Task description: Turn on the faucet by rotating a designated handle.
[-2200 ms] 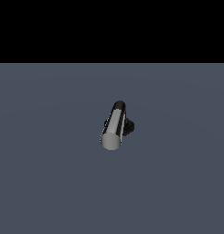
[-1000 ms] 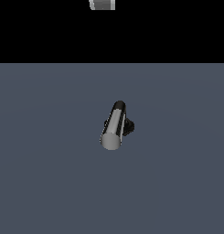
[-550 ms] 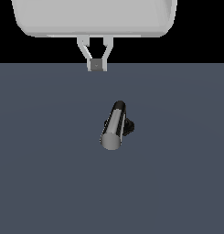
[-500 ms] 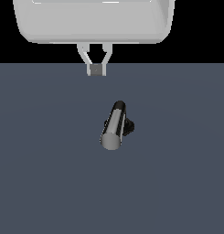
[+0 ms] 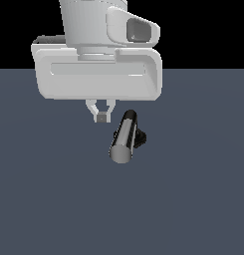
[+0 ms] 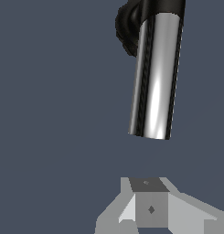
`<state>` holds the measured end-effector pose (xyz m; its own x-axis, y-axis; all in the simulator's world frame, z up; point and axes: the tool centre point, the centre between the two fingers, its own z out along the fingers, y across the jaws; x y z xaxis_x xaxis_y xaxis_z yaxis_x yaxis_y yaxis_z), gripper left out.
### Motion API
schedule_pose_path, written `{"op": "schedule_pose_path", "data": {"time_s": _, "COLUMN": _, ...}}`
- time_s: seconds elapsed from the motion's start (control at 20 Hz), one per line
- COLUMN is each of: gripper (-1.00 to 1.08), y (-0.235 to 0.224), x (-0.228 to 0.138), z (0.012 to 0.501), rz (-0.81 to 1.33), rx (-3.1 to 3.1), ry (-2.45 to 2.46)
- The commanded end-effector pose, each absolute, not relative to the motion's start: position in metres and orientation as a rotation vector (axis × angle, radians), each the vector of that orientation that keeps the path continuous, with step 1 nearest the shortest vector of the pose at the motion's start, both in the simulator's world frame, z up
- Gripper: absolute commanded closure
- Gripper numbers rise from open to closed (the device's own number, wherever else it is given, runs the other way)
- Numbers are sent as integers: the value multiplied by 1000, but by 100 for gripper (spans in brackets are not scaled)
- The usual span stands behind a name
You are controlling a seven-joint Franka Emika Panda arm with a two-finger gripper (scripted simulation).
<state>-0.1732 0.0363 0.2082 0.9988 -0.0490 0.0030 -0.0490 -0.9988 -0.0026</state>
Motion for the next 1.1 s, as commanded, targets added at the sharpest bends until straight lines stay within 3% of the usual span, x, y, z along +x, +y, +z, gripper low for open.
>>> {"op": "schedule_pose_path", "data": {"time_s": 0.0, "gripper": 108, "y": 39, "x": -167, "z": 190, "rz": -5, "rx": -3138, "ry": 82}}
{"op": "schedule_pose_path", "data": {"time_s": 0.5, "gripper": 108, "y": 49, "x": -148, "z": 132, "rz": -1, "rx": -3137, "ry": 99}}
{"op": "schedule_pose_path", "data": {"time_s": 1.05, "gripper": 108, "y": 53, "x": -137, "z": 106, "rz": 0, "rx": -3139, "ry": 107}}
